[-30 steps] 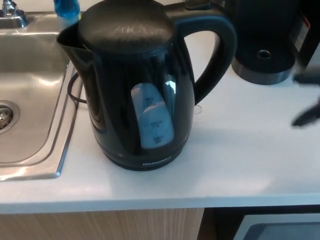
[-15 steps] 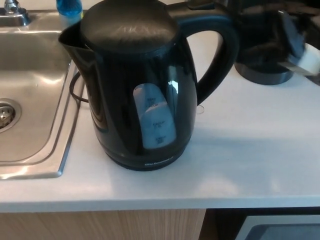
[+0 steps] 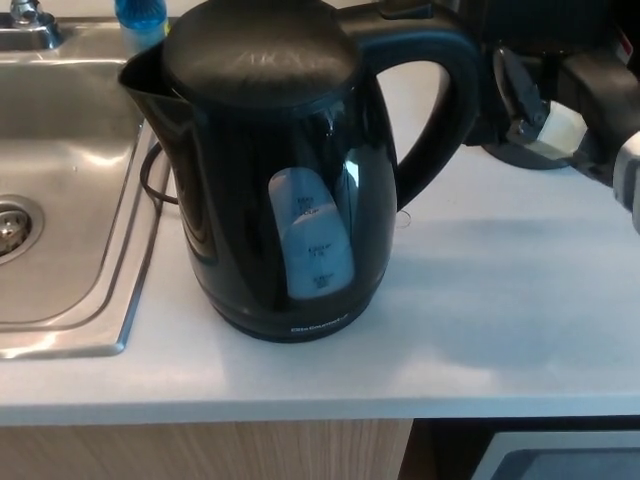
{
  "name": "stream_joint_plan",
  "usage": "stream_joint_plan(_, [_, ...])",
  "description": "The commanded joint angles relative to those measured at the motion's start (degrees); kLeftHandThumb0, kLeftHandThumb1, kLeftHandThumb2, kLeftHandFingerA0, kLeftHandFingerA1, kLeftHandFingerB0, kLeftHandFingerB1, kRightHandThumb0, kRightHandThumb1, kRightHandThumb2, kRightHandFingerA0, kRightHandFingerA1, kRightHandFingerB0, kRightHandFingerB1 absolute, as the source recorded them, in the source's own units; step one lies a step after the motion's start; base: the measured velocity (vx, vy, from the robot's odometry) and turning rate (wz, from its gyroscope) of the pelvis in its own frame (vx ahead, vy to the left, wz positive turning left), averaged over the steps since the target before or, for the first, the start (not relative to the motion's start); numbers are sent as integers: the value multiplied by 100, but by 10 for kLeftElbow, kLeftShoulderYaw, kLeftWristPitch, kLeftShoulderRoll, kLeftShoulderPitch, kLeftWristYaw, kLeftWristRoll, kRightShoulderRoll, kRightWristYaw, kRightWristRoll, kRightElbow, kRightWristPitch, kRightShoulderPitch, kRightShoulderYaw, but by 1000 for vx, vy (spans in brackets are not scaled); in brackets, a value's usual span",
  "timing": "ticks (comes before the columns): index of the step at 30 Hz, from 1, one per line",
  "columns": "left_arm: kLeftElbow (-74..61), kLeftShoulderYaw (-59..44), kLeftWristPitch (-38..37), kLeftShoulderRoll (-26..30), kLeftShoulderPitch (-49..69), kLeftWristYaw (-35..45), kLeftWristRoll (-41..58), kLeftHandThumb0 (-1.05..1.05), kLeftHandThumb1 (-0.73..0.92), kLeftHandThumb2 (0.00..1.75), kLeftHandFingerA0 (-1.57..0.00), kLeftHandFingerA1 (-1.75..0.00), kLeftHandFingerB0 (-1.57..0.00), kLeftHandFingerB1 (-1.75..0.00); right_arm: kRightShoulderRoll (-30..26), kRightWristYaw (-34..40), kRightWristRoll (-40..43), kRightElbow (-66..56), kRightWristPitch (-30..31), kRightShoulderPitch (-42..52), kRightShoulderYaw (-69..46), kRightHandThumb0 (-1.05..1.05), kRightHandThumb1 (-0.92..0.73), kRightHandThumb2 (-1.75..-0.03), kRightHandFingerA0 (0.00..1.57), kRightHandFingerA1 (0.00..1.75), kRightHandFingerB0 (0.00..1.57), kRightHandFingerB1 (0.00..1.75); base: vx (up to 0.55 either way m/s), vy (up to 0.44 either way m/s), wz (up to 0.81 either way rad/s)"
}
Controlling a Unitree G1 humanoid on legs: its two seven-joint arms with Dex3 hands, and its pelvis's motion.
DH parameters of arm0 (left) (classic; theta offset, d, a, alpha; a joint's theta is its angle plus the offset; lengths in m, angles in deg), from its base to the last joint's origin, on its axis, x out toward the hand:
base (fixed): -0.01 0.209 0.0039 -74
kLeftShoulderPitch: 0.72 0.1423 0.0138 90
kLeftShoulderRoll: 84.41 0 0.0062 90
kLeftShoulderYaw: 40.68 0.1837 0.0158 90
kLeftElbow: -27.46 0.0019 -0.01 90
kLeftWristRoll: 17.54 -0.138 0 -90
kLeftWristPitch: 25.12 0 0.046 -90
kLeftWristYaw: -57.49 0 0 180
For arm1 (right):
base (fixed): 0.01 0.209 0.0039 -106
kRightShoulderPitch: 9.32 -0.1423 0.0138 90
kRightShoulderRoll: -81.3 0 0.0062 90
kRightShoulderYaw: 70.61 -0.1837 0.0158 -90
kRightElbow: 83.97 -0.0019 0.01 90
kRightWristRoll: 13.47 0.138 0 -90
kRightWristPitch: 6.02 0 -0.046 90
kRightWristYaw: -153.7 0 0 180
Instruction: Pick up a kettle using the right hand on left side of the counter and then walk right towards the kettl base and turn on the kettle
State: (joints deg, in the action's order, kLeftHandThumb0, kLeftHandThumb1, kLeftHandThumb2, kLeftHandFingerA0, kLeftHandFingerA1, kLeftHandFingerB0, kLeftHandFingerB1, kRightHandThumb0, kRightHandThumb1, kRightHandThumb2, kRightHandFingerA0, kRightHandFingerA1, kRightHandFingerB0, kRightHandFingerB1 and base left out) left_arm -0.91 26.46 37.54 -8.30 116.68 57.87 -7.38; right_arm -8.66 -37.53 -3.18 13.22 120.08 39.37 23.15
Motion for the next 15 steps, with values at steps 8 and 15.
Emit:
stream_joint_plan(8, [-2,-3,-20,1,3,7,7,25,53,115,-95,-101,-84,-92,32,-18,-10,-72,-64,6,-2,-87,-92,-75,65,69,57,49,0,0,0])
stream_joint_plan(15, [3,0,-18,7,0,2,0,26,54,116,-96,-101,-82,-91,74,-27,22,-156,-58,0,-13,-94,-92,-76,69,77,58,57,0,0,0])
